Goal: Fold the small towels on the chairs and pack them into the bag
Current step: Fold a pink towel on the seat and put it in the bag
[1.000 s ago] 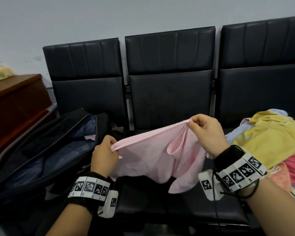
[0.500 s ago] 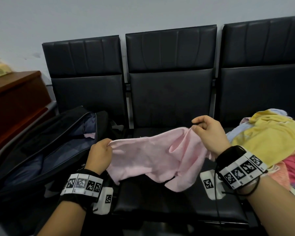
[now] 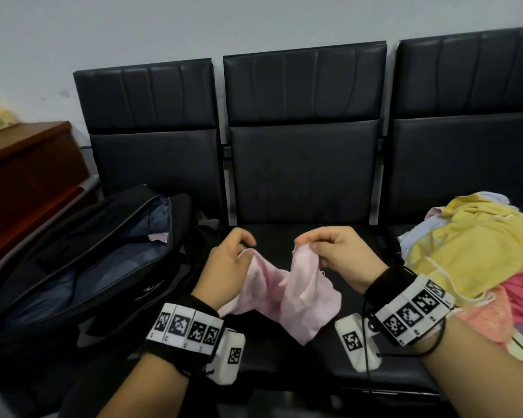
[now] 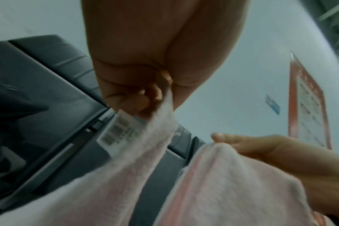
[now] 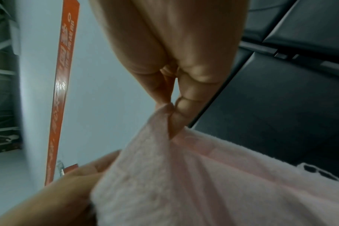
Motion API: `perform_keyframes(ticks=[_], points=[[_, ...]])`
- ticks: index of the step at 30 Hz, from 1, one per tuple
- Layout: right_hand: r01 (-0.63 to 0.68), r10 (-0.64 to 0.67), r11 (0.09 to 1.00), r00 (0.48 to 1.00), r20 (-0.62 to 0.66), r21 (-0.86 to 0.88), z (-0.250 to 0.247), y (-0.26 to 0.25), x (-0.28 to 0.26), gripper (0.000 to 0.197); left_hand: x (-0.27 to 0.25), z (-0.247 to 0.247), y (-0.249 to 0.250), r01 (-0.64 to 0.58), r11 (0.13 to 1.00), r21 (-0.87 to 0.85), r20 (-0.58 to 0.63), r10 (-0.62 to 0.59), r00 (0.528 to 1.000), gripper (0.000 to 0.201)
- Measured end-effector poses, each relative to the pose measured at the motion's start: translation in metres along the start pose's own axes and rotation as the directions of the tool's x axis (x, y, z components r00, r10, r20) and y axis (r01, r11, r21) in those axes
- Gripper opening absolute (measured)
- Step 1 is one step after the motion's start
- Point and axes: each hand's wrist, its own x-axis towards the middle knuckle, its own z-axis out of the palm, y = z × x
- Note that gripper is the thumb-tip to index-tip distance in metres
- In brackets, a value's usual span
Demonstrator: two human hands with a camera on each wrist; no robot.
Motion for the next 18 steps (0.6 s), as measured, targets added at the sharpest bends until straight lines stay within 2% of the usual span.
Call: perform_keyframes(ticks=[3, 5, 8, 9, 10, 12, 13, 18], points=[[0.023, -0.022, 0.999, 0.999, -0.031, 0.048, 0.005, -0.004, 0.000, 0.025, -0.005, 0.009, 0.017, -0.117, 0.993, -0.034, 0.099, 0.120, 0.988, 0.034], [0.027, -0.025, 0.999, 0.998, -0.058, 0.038, 0.007, -0.005, 0.000, 0.030, -0.009, 0.014, 0.025, -0.112, 0.992, -0.061, 0.156, 0.120, 0.980, 0.037], [0.014, -0.010, 0.999, 0.998, -0.070, 0.050, 0.012, -0.006, 0.000, 0.037, -0.015, 0.022, 0.033, -0.097, 0.995, -0.019, 0.207, 0.099, 0.973, 0.015], [0.011, -0.007, 0.998, 0.998, -0.069, 0.059, 0.014, -0.005, 0.000, 0.038, -0.017, 0.025, 0.035, -0.096, 0.995, 0.019, 0.219, 0.090, 0.972, 0.013], [0.008, -0.003, 0.998, 0.998, -0.069, 0.062, 0.017, -0.005, 0.000, 0.040, -0.018, 0.027, 0.036, -0.096, 0.993, 0.063, 0.226, 0.080, 0.971, 0.026], [-0.002, 0.005, 0.999, 0.997, -0.071, 0.045, 0.022, -0.006, 0.000, 0.040, -0.020, 0.034, 0.036, -0.077, 0.990, 0.118, 0.201, 0.052, 0.978, 0.048], [-0.008, 0.010, 0.999, 0.998, -0.069, 0.036, 0.024, -0.007, -0.001, 0.040, -0.019, 0.037, 0.036, -0.064, 0.990, 0.123, 0.173, 0.042, 0.984, 0.052], [-0.070, 0.069, 0.991, 0.998, 0.012, 0.114, 0.030, -0.012, -0.006, 0.041, -0.015, 0.050, 0.030, -0.028, 0.988, 0.150, 0.017, 0.025, 1.000, 0.039]])
